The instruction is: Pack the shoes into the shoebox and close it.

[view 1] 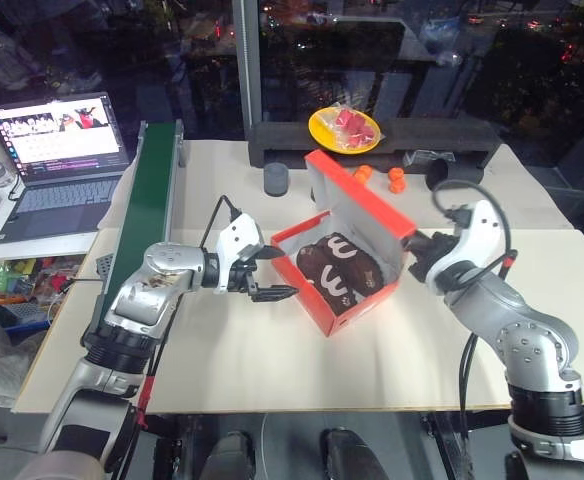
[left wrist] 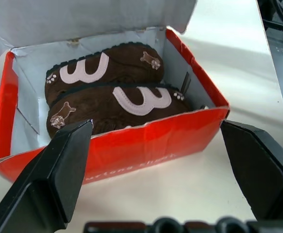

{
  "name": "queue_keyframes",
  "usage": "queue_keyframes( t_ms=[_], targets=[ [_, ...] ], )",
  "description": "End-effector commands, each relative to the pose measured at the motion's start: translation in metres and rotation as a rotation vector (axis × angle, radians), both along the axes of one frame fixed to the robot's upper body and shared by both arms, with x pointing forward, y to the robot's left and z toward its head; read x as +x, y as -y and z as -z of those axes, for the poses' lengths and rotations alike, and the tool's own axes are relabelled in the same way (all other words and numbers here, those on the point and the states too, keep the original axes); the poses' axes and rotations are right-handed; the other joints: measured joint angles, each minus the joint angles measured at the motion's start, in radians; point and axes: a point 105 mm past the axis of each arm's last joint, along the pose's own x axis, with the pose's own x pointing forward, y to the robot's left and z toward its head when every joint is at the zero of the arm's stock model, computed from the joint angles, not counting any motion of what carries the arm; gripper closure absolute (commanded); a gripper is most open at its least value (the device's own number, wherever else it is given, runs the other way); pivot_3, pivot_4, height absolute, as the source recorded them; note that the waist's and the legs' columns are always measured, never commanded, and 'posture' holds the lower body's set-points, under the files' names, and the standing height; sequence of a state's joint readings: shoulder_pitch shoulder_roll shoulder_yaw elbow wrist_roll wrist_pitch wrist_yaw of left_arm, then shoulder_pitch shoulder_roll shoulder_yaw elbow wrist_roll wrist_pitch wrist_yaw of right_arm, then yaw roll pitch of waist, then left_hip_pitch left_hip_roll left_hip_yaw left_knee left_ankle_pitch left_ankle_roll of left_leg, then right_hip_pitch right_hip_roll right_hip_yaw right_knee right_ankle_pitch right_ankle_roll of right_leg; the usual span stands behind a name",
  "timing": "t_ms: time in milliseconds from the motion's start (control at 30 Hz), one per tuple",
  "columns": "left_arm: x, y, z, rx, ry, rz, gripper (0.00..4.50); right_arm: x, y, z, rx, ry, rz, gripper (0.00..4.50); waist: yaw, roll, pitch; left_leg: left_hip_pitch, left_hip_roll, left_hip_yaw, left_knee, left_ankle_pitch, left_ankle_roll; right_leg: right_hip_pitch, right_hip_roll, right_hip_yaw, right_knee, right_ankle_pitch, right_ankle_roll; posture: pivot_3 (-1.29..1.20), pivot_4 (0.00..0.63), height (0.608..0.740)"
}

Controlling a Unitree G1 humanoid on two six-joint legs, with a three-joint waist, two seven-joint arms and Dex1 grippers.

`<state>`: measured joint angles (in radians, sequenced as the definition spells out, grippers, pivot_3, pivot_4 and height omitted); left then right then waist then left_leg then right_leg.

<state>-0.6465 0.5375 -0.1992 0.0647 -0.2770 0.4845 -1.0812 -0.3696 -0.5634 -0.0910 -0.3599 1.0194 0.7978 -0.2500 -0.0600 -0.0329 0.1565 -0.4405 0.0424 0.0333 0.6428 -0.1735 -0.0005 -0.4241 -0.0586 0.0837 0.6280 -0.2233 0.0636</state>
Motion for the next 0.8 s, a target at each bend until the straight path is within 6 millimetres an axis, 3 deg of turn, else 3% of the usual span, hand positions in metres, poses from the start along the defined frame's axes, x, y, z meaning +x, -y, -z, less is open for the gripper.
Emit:
queue_keyframes(
  t_ms=[33,300,567,800],
  targets=[
    [0.0,0.001,-0.011,-0.007,0.039,0.004,0.0,-0.009,-0.016,0.004,-0.241,-0.017,-0.124,4.46,0.003,0.0,0.0,0.0,0.0,0.0,0.0,0.0,0.0,0.0,0.0,0.0,0.0,0.0,0.0,0.0,0.15,0.74],
    [0.0,0.0,-0.012,-0.011,0.04,-0.002,0.0,-0.013,-0.044,0.018,-0.456,-0.039,-0.303,4.46,0.018,0.0,0.0,0.0,0.0,0.0,0.001,0.0,0.0,0.0,0.0,0.0,0.0,0.0,0.0,0.0,0.15,0.74],
    [0.0,0.0,-0.012,-0.009,0.043,-0.012,0.0,-0.008,-0.051,0.035,-0.448,-0.12,-0.345,4.46,0.027,0.0,0.0,-0.001,0.0,0.0,0.002,0.0,0.0,0.0,0.0,-0.001,0.0,0.0,0.0,0.0,0.15,0.74],
    [-0.001,0.0,-0.008,-0.007,0.057,-0.018,0.0,-0.003,-0.04,0.054,-0.42,-0.214,-0.294,4.46,0.027,0.0,0.0,-0.001,0.0,0.0,0.002,0.0,0.0,0.0,0.0,-0.001,0.0,0.0,0.0,0.0,0.15,0.74]
  ],
)
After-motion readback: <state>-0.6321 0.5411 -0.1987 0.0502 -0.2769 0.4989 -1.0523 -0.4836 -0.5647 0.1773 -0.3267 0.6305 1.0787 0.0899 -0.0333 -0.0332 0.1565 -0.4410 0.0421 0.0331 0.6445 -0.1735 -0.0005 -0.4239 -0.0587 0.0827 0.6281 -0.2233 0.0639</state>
